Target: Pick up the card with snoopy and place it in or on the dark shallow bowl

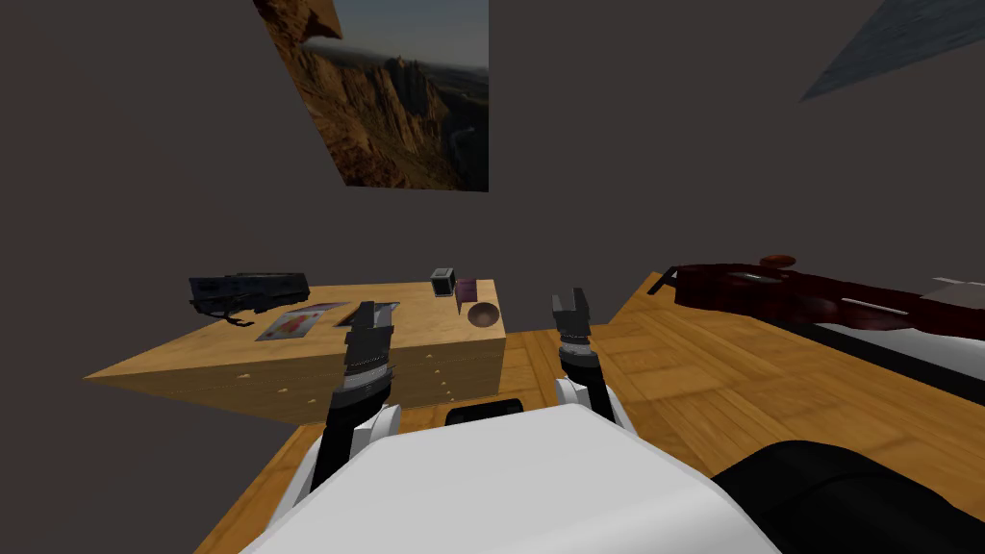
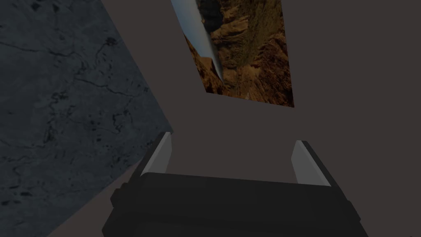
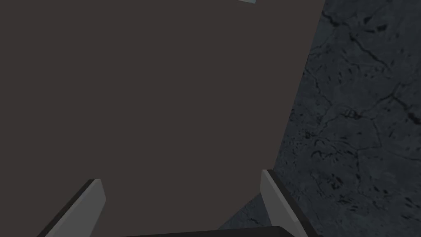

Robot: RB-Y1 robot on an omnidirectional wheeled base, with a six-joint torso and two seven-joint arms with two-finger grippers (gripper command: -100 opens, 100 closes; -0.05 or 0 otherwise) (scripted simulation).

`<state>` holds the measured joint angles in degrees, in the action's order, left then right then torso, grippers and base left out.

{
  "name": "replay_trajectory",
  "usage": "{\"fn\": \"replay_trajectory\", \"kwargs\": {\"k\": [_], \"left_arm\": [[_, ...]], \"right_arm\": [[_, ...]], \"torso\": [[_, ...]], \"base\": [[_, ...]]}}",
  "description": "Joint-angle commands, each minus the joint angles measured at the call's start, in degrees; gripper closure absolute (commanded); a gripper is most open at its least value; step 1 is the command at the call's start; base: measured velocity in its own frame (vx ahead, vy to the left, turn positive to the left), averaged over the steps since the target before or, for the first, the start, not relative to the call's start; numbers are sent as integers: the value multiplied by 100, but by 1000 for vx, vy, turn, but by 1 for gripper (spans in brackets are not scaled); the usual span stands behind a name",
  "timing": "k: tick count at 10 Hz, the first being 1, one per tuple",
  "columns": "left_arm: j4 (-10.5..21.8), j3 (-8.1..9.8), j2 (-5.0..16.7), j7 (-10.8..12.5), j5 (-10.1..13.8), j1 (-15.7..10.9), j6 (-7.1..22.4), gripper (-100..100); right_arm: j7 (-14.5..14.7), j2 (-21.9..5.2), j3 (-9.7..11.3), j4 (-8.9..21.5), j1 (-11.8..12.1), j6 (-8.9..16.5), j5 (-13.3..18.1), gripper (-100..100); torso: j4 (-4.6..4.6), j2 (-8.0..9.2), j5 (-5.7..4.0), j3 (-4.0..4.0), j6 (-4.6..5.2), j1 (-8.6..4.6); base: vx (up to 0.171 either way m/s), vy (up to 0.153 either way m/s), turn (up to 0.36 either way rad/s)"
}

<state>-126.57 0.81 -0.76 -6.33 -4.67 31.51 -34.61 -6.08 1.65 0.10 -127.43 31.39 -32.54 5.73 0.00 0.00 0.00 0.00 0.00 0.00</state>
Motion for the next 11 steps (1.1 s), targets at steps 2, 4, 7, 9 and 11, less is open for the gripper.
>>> {"fn": "replay_trajectory", "kwargs": {"k": [2,4,7,9,11], "left_arm": [[116,7,324,-7,-66,-51,39,-100],[234,13,541,-13,-136,-104,78,-100],[465,27,858,-28,-275,-208,155,-100],[740,45,1173,-45,-445,-334,248,-100],[942,57,1393,-59,-571,-427,316,-100]], "right_arm": [[0,0,0,0,0,0,0,0],[0,0,0,0,0,0,0,0],[0,0,0,0,0,0,0,0],[0,0,0,0,-1,0,0,0],[0,0,0,0,0,0,0,0]], "torso": [[0,0,0,0,1,2],[0,1,1,1,1,6],[0,2,1,1,1,6],[0,1,2,0,4,10],[0,2,2,1,0,11]], "base": [[-1,5,-79],[-6,11,-92],[-5,13,-120],[-10,23,-232],[-8,18,-144]]}}
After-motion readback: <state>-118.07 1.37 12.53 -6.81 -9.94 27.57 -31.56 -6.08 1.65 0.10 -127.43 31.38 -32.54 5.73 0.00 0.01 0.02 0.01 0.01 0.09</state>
